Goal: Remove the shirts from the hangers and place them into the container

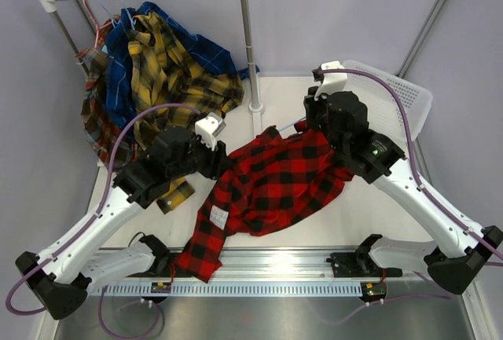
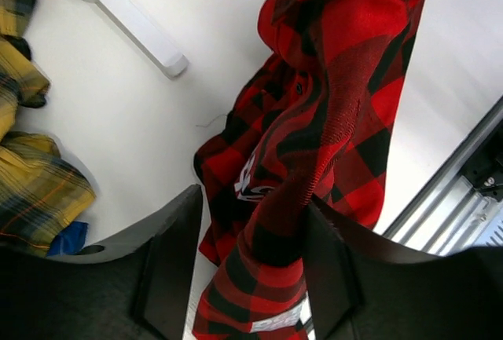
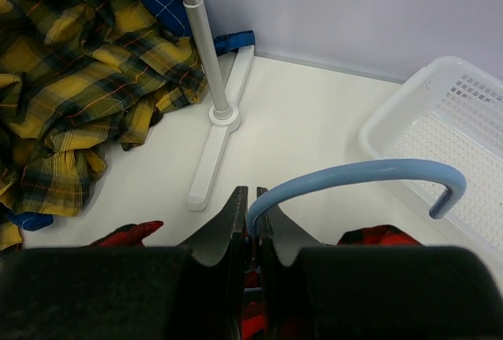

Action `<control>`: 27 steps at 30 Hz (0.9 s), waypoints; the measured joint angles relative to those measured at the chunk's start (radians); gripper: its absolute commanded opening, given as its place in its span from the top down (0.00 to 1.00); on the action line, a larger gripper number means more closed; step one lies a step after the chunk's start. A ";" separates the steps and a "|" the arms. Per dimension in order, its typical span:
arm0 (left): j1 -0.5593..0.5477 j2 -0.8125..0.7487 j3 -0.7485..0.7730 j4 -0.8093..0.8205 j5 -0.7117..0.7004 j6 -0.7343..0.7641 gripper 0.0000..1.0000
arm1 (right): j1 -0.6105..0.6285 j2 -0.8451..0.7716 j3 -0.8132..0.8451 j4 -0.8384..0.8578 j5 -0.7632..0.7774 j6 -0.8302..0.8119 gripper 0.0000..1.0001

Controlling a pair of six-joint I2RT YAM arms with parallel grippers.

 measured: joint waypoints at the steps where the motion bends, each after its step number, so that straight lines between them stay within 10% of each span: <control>1: 0.000 0.000 -0.006 0.000 0.006 -0.008 0.64 | 0.000 -0.002 0.000 0.000 0.000 0.000 1.00; 6: 0.000 -0.008 -0.046 0.000 0.032 -0.027 1.00 | 0.000 -0.002 0.011 -0.015 0.002 -0.001 1.00; 27: -0.006 -0.285 -0.229 -0.069 -0.165 -0.216 1.00 | -0.056 -0.063 0.097 -0.153 0.076 0.047 1.00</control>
